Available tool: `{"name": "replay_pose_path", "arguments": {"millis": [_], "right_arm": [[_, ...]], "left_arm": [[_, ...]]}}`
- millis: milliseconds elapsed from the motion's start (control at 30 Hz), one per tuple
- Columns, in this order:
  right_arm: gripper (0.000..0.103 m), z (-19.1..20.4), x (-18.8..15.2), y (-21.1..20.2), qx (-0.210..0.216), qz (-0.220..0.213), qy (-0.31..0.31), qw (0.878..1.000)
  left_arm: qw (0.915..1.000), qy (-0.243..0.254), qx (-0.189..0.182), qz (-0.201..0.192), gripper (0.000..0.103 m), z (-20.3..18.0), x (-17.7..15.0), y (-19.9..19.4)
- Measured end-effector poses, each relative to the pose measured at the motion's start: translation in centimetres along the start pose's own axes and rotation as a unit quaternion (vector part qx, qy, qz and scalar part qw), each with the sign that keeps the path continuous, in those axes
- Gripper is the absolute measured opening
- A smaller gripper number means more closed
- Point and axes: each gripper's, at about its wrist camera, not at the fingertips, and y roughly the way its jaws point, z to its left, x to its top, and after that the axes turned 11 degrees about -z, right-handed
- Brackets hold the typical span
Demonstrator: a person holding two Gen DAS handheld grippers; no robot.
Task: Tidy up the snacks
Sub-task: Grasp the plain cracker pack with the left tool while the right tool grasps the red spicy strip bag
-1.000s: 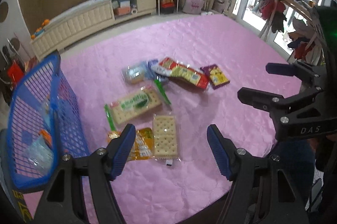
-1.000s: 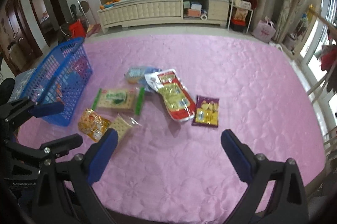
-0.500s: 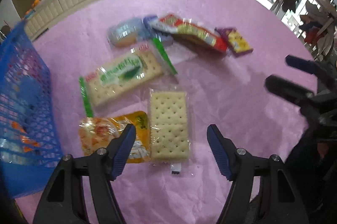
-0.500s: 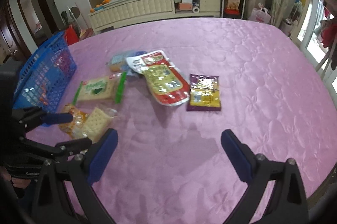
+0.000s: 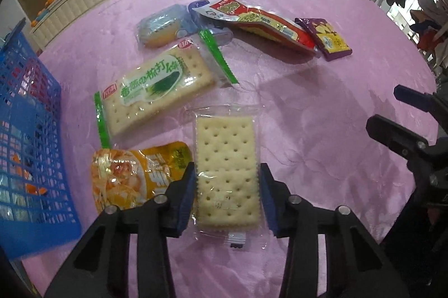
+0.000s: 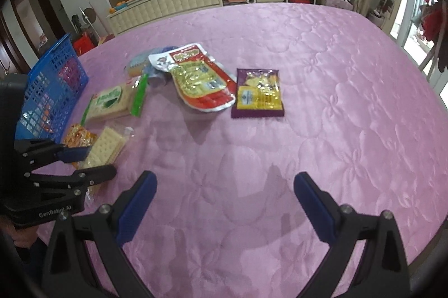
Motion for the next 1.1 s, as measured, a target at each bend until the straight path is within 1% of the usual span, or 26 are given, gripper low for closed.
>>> {"name": "replay_pose_path", "arguments": {"millis": [133,233,333,400,467,567,667,733,833,933,1067,1100], "right_arm": [[0.100,-0.4,0.0,-0.6,0.012,0.006,0.008,1.000],[0.100,-0.5,1.1,-0.8,0.028,0.009,0.004,1.000],[0.100,-0.2,2.9,-0.8,0.052,0.011,-0.018,0.998],[0.100,0.3,4.1,-0.3,0.063,0.020,-0.042,0.997],[0.100,1.0,5.3,0.7,0.083,0.044,-0.068,0.993],[0.100,1.9,6.8,2.1,0.093,0.052,-0.096,0.990],[0.100,2.7,8.2,3.8,0.089,0.053,-0.128,0.986],[0.100,3.0,8.9,5.0,0.094,0.060,-0.135,0.985],[0.100,3.5,10.2,7.9,0.107,0.096,-0.143,0.979],[0.100,3.9,11.1,9.9,0.108,0.104,-0.151,0.977],[0.100,4.2,11.4,13.4,0.110,0.151,-0.157,0.970],[0.100,4.3,11.5,13.9,0.117,0.158,-0.157,0.968]], "left_arm": [[0.9997,-0.011,-0.006,-0.021,0.040,-0.6,0.0,-1.9],[0.9990,-0.020,-0.010,-0.038,0.040,-0.5,0.5,-3.4],[0.9982,-0.025,-0.008,-0.054,0.040,-0.1,1.6,-4.8],[0.9979,-0.027,-0.004,-0.059,0.040,0.4,2.3,-5.1],[0.9974,-0.034,0.007,-0.063,0.040,0.9,3.0,-5.4],[0.9961,-0.052,0.010,-0.071,0.040,1.8,3.4,-5.7],[0.9953,-0.056,0.023,-0.075,0.040,2.7,3.9,-5.4],[0.9945,-0.071,0.026,-0.073,0.040,3.5,4.0,-5.5],[0.9918,-0.106,0.023,-0.067,0.040,4.6,4.9,-4.8],[0.9909,-0.110,0.023,-0.074,0.040,5.1,5.5,-4.8],[0.9906,-0.115,0.022,-0.071,0.040,5.8,5.8,-4.0],[0.9905,-0.117,0.021,-0.069,0.040,6.0,5.7,-3.8]]}}
